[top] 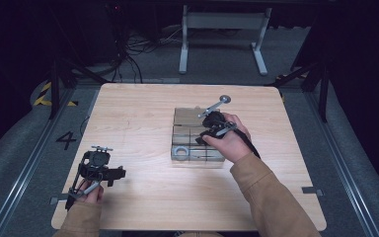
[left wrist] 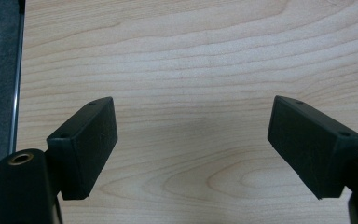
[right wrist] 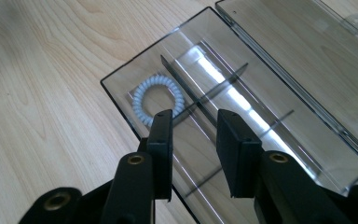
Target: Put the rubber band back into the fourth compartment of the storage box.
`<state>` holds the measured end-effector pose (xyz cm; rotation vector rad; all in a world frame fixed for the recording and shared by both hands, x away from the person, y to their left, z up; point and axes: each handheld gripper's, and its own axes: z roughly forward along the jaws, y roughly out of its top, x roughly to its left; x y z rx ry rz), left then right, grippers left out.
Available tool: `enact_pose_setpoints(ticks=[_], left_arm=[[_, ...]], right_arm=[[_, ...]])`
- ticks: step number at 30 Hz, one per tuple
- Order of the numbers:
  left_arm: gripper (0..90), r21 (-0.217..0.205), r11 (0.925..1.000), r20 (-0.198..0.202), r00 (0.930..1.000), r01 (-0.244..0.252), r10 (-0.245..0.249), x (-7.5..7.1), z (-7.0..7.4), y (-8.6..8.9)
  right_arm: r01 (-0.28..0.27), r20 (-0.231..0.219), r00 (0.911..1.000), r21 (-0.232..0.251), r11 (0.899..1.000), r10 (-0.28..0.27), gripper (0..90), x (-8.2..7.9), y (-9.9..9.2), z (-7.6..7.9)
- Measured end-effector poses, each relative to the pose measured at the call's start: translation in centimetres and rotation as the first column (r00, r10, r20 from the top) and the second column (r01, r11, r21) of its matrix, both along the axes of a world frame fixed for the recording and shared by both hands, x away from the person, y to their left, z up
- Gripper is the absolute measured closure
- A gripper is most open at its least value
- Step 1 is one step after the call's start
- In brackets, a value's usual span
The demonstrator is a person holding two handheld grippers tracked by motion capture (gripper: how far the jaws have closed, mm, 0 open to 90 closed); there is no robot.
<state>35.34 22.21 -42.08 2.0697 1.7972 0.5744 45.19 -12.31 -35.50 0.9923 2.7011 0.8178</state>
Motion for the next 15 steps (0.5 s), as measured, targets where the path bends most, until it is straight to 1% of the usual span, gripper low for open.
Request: enact_pose_setpoints(ticks=[5, 6, 10, 11, 14, 15], left_arm=[[16.4, -0.002, 1.0, 0.003, 1.0, 0.001, -0.001, 0.1, 0.0, -0.1], [16.4, -0.002, 1.0, 0.003, 1.0, 0.001, -0.001, 0.1, 0.0, -0.1], [16.4, 0.002, 1.0, 0.001, 1.0, 0.005, -0.005, 0.1, 0.0, -0.1], [16.4, -0.001, 1.0, -0.002, 1.0, 0.005, -0.005, 0.1, 0.0, -0.2], [16.4, 0.0, 1.0, 0.0, 1.0, 0.005, -0.005, 0.2, 0.0, -0.2], [16.3, 0.001, 1.0, 0.001, 1.0, 0.004, -0.004, 0.2, 0.0, -0.2]], right_arm=[[0.022, 0.012, 0.9997, 0.012, 1.0, -0.022, 66.3, -0.6, -1.7, 0.5], [0.022, 0.012, 0.9997, 0.012, 1.0, -0.022, 66.3, -0.6, -1.7, 0.5], [0.043, 0.024, 0.9988, 0.022, 0.999, -0.043, 65.5, -1.0, -3.0, 0.9], [0.05, 0.03, 0.9983, 0.024, 0.998, -0.05, 65.2, -1.2, -3.6, 1.0], [0.057, 0.03, 0.9979, 0.019, 0.998, -0.058, 64.6, -1.4, -4.2, 1.0], [0.064, 0.029, 0.9975, 0.02, 0.998, -0.064, 64.0, -1.6, -4.9, 1.0]])
